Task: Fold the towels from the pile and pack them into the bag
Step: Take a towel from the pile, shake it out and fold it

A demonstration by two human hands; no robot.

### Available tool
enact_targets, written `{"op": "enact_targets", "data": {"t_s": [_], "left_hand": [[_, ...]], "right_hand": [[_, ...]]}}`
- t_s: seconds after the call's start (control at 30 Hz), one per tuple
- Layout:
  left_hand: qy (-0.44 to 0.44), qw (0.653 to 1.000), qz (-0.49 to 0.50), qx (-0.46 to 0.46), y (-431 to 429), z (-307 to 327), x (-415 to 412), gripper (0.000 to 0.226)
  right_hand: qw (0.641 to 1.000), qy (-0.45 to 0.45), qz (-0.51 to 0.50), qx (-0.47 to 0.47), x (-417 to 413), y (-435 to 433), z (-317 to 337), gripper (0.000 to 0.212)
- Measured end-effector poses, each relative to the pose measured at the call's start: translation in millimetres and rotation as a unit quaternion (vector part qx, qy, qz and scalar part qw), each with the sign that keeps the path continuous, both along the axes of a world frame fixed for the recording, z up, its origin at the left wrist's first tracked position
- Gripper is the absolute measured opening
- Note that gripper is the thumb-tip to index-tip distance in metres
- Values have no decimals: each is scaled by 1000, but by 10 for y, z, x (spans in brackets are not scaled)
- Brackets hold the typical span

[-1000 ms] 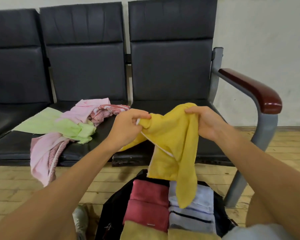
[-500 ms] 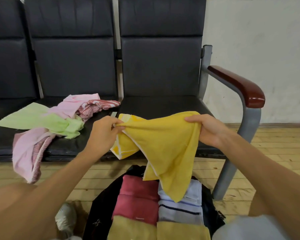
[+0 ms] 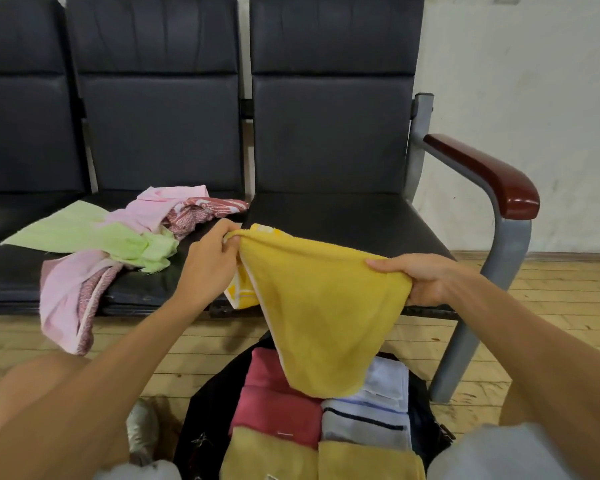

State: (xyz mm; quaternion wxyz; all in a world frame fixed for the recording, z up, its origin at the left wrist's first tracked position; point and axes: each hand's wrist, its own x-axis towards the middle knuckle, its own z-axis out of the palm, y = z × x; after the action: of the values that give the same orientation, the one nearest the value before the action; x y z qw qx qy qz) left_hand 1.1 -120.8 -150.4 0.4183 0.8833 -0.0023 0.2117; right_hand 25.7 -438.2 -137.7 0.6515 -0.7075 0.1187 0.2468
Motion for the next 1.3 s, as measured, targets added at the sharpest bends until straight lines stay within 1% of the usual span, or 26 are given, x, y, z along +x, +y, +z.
{"op": "enact_targets", "data": {"t_s": [0.1, 0.17, 0.23, 0.4, 0.47, 0.6, 0.67, 0.77, 0.8, 0.83, 0.9, 0.97, 1.03, 1.1, 1.17, 1.3], "left_hand": [[39, 990, -13, -136, -37, 36, -7, 20], [63, 978, -13, -200, -71, 50, -8, 19], [80, 967, -6, -243, -93, 52, 4, 19], [99, 941, 26, -321, -90, 59, 58, 17], [102, 941, 41, -320, -86, 60, 70, 17], [101, 938, 56, -326, -77, 45, 77, 17], [95, 939, 65, -325, -61, 46, 76, 16], [81, 933, 68, -344, -55, 35, 89, 22], [79, 928, 70, -358, -55, 32, 92, 24], [76, 922, 76, -372, -56, 28, 95, 23], [66, 918, 104, -376, -54, 27, 104, 19], [57, 928, 132, -345, -48, 13, 122, 22], [50, 940, 138, -308, -44, 0, 128, 20], [46, 953, 136, -265, -43, 0, 120, 17], [38, 961, 131, -239, -35, 6, 106, 16], [11, 972, 112, -208, -38, 28, 51, 13]], "right_hand": [[998, -43, -17, 31, 39, 15, -24, 48], [997, -77, -11, 25, 65, 37, -34, 42], [996, -89, 3, 12, 78, 50, -40, 38], [996, -78, 37, 30, 73, 41, -51, 28], [995, -84, 23, 44, 75, 47, -39, 31], [992, -99, -30, 76, 107, 13, -28, 55], [990, -108, -47, 76, 116, -5, -23, 60], [989, -94, -75, 88, 130, -44, -38, 55], [990, -86, -75, 78, 132, -58, -43, 53], [994, -80, -63, 52, 136, -72, -51, 52], [996, -74, -13, -39, 156, -83, -79, 45], [989, -69, 37, -124, 165, -57, -120, 34], [981, -61, 73, -170, 161, -9, -156, 32], [981, -51, 90, -167, 149, 25, -166, 37], [984, -56, 93, -138, 137, 25, -157, 38], [989, -124, 56, -58, 111, 3, -93, 31]]}}
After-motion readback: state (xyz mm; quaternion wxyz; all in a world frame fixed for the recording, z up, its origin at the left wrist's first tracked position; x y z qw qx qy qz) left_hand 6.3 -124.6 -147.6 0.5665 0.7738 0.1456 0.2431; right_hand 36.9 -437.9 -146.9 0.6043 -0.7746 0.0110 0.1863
